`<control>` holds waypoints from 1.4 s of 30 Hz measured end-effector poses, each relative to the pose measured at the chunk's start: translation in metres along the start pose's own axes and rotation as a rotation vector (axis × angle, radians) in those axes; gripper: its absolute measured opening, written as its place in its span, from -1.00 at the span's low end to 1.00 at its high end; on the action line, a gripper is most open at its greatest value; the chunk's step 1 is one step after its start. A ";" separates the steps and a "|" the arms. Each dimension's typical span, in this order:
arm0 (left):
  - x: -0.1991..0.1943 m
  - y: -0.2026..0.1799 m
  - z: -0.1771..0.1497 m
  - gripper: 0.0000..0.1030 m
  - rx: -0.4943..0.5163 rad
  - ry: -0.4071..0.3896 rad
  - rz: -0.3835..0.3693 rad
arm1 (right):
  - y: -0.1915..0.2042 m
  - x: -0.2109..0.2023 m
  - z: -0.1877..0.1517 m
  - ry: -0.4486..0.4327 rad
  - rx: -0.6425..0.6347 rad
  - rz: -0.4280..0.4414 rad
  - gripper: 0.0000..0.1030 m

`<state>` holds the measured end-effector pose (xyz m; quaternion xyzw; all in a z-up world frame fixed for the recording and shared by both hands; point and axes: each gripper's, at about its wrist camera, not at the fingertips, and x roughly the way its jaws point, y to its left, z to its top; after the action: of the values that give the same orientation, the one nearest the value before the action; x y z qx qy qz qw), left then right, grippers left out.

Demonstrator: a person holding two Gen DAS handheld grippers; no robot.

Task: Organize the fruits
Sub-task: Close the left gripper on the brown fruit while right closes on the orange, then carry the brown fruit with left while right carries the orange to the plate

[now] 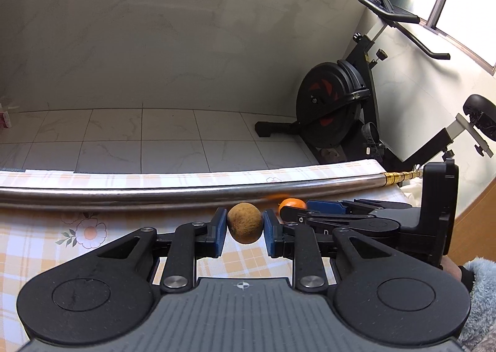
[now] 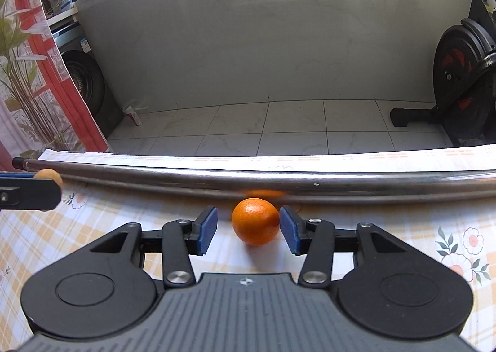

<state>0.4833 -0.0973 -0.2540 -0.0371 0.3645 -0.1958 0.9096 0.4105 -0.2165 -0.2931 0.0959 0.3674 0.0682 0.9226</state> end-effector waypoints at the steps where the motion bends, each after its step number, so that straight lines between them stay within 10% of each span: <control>1: -0.001 0.000 -0.001 -0.48 -0.003 0.000 0.003 | 0.000 0.003 0.001 0.012 0.001 -0.007 -0.05; 14: -0.038 0.007 -0.002 -0.48 -0.021 -0.034 0.025 | 0.000 -0.024 0.003 0.033 0.072 0.011 -0.21; 42: -0.234 0.001 0.008 -0.48 -0.044 -0.253 0.112 | 0.094 -0.227 0.008 -0.261 -0.082 0.090 -0.21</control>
<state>0.3352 -0.0074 -0.0959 -0.0609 0.2528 -0.1307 0.9567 0.2476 -0.1711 -0.1151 0.0826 0.2365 0.1113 0.9617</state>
